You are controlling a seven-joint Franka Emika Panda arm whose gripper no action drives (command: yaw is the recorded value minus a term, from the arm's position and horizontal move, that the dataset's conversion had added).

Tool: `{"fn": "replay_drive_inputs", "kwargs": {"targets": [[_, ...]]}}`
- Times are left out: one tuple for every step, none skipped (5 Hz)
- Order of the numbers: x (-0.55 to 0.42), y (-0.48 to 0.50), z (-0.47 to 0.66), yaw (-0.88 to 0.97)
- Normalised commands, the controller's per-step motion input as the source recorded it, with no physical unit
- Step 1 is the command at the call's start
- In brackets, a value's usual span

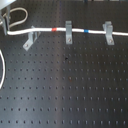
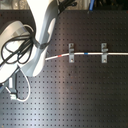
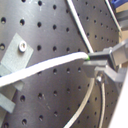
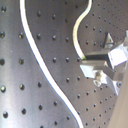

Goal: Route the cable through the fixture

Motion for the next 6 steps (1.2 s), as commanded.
{"fn": "replay_drive_inputs", "kwargs": {"targets": [[0.138,-0.477,-0.12,0.13],[0.009,-0.496,-0.16,0.07],[-0.004,-0.431,-0.33,0.0],[0.08,-0.534,-0.36,0.0],[0.121,-0.48,-0.21,0.13],[0.067,-0.387,-0.01,0.39]]}}
